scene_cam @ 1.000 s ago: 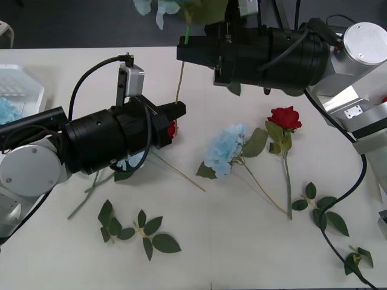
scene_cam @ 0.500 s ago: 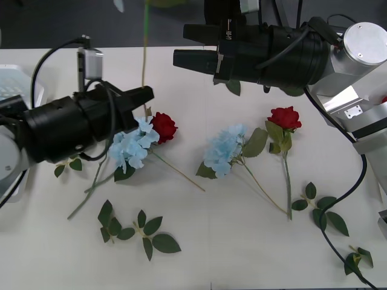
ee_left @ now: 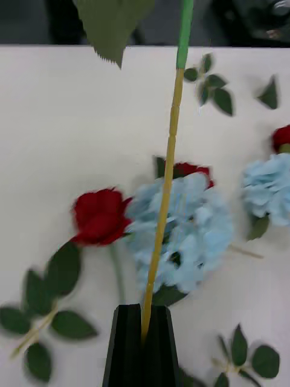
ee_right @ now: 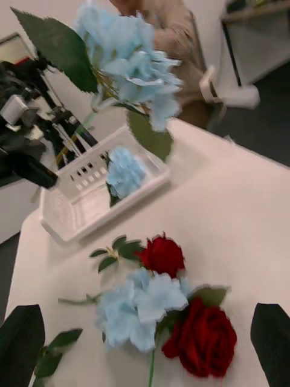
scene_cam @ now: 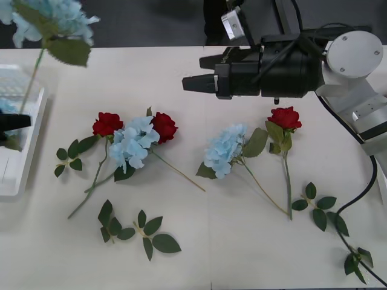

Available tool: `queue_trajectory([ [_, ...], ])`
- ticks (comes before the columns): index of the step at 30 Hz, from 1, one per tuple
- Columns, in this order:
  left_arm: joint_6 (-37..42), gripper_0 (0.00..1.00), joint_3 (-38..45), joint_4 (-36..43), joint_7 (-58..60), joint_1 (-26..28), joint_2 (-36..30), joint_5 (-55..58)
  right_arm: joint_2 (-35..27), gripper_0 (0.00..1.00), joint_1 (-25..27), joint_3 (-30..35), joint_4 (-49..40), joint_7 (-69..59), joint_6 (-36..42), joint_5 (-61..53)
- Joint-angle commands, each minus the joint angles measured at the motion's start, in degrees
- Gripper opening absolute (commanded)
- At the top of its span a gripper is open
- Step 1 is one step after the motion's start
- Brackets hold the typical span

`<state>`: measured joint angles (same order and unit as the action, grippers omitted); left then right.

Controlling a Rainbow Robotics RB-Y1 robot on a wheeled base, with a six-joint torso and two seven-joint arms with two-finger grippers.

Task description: Place the red flowers into the right box and the blue flowers into the left box. If a person shows an open palm, hand one flower to the person first, then continue sorting.

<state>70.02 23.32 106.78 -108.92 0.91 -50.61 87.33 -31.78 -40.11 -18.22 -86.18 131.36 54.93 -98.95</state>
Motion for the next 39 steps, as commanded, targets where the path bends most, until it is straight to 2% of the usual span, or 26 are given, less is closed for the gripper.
queue_trajectory([
  [1, 6.2, 0.00, 10.4, -6.1, -0.2, 3.1, -3.3, -7.8, -5.4, 0.99, 0.1, -3.9, -1.8, -10.5, -0.3, 8.3],
  [9, 9.3, 0.00, 16.8, -17.0, -1.7, 4.4, -8.2, -19.4, -6.7, 0.99, 0.0, -2.1, 2.0, -26.9, 12.8, 31.1],
  [17, 4.7, 0.00, 13.8, -21.2, -2.4, 5.4, -8.5, -25.6, -8.1, 0.99, 0.0, -2.2, 3.3, -36.0, 23.6, 49.0],
  [23, 1.9, 0.00, 11.3, -21.2, -2.4, 5.9, -8.5, -27.2, -7.9, 0.99, 0.0, -2.6, 8.0, -37.0, 24.1, 55.4],
  [24, 1.7, 0.06, 11.0, -21.2, -2.4, 5.9, -8.5, -27.5, -7.6, 0.99, 0.1, -3.0, 9.1, -37.2, 24.0, 56.5],
  [25, 1.5, 0.23, 10.8, -21.2, -2.4, 5.9, -8.5, -27.7, -7.3, 0.99, 0.1, -3.5, 10.2, -37.5, 23.6, 57.4],
  [26, 1.3, 0.32, 10.6, -21.2, -2.4, 6.0, -8.5, -27.8, -7.2, 0.99, 0.1, -3.7, 10.5, -37.8, 23.4, 57.6],
  [27, 1.3, 0.51, 10.4, -21.2, -2.4, 5.9, -8.5, -27.9, -6.9, 0.99, 0.2, -4.0, 11.8, -39.2, 22.8, 57.7],
  [29, 1.3, 0.70, 10.3, -21.2, -2.4, 5.9, -8.5, -28.1, -6.4, 0.99, 0.7, -4.5, 13.3, -41.4, 21.7, 57.6],
  [37, 1.3, 1.00, 9.9, -21.2, -2.4, 5.9, -8.5, -28.1, -5.3, 0.99, 3.3, -5.1, 13.0, -47.0, 20.7, 59.1],
  [39, 1.3, 1.00, 9.9, -21.2, -2.4, 5.9, -8.5, -27.9, -4.7, 0.99, 4.2, -5.1, 13.0, -49.6, 20.6, 60.1],
])
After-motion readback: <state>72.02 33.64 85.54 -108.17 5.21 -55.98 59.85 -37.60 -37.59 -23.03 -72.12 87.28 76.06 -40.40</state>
